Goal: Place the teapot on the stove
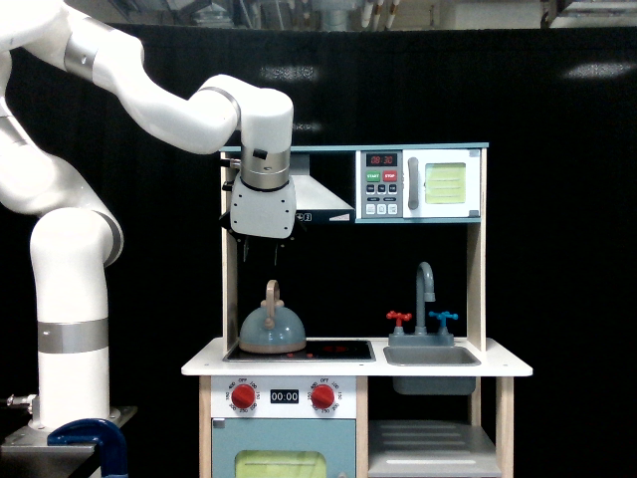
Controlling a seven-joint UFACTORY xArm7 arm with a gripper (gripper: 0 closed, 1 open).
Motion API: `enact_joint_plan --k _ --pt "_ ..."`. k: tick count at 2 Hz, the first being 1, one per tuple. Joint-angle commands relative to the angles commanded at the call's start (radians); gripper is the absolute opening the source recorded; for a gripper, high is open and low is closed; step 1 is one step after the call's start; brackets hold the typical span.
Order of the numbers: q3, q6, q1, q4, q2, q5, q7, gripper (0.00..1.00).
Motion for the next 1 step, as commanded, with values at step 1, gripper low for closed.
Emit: enact_joint_plan --k 1 --pt "-0.054 0.023 0.009 0.010 -0.006 -0.043 -0.004 1.00"
